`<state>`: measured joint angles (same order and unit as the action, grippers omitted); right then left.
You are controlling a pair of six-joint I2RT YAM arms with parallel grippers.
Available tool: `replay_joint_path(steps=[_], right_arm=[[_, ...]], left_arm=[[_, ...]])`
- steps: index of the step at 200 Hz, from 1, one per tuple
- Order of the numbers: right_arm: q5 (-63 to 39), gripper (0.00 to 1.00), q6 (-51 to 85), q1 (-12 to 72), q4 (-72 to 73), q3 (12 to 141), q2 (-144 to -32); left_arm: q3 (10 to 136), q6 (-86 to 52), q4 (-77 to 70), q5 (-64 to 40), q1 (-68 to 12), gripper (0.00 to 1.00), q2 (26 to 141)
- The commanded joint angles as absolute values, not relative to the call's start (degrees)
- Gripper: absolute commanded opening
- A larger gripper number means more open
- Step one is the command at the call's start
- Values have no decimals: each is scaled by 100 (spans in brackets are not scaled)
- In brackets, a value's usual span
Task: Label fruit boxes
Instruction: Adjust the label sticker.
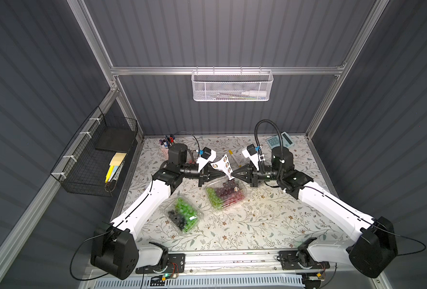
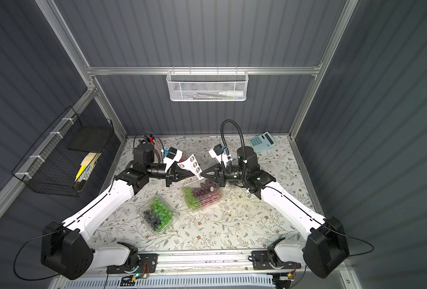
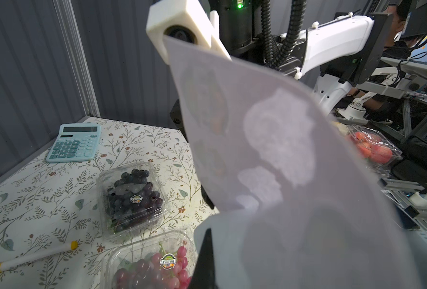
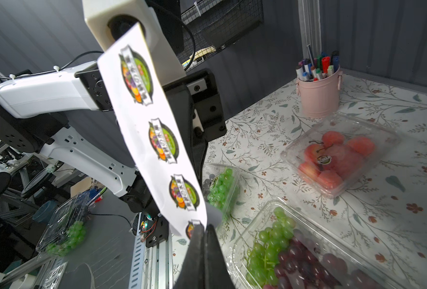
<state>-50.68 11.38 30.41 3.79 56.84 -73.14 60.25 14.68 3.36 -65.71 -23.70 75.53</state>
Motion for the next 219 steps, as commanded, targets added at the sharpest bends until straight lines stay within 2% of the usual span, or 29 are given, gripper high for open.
replay_joint_path(steps=[1,51,203,219], right_arm=[[-4596,0,1160,3049,413,5522,-7177],[-3900,0,1068,3034,439,5291,-6723],[-3986,0,1222,3035,560,5313,-6867],[-3728,15,1186,3038,478,5276,-6733]], left_arm=[[5965,1384,217,-6690,-2408,0,7497],[5954,1380,286,-6670,-2417,0,7479],[5933,1023,-203,-6666,-2540,0,7574],[5925,989,-198,-6534,-2541,0,7542]])
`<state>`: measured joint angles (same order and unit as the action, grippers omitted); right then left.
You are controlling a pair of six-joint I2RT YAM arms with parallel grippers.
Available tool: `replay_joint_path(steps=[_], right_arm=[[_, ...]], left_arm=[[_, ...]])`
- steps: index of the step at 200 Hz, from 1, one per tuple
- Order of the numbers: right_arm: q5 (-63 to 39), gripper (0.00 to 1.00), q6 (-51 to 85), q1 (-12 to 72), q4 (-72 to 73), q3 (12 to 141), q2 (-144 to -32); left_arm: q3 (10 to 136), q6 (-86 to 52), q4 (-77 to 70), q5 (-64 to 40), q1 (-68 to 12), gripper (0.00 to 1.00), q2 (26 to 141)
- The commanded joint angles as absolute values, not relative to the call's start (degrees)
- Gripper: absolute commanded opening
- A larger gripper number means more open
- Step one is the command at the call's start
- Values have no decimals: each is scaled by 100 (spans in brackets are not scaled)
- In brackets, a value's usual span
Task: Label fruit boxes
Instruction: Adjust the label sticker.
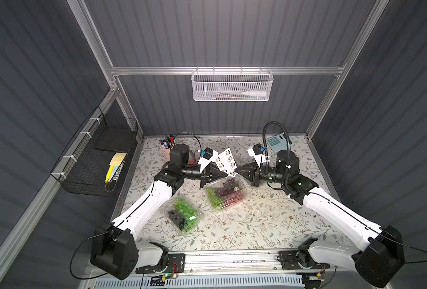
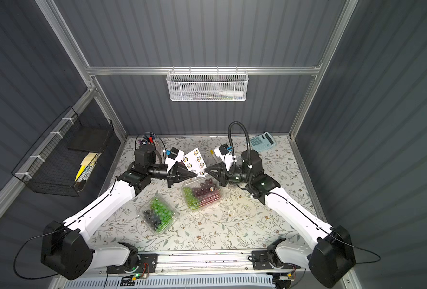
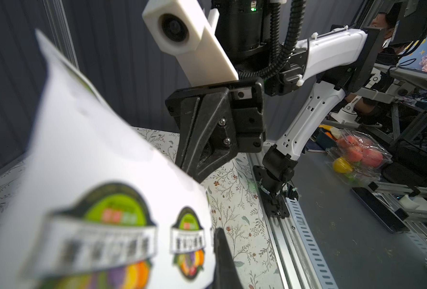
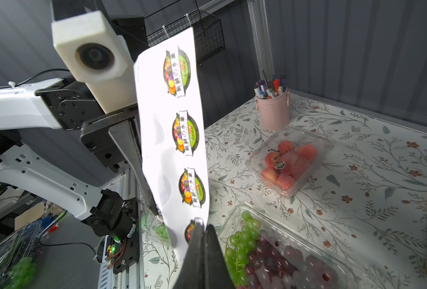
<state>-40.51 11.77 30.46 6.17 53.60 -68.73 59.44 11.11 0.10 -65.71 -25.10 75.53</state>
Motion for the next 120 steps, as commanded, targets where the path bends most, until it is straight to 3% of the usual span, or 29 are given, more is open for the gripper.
replay_joint_path(steps=[1,21,50,120], right_arm=[[-3710,15,1182,3040,472,5270,-6720],[-3331,30,999,3041,322,5183,-6433],[-2857,43,584,3036,-157,5133,-5980],[-3284,44,-824,3074,72,4932,-5648]], left_arm=[[5924,987,-196,-6519,-2541,0,7542],[5882,937,-163,-6231,-2542,0,7481],[5826,784,-194,-5898,-2541,0,7453],[5821,719,-292,-5900,-2549,0,7484]])
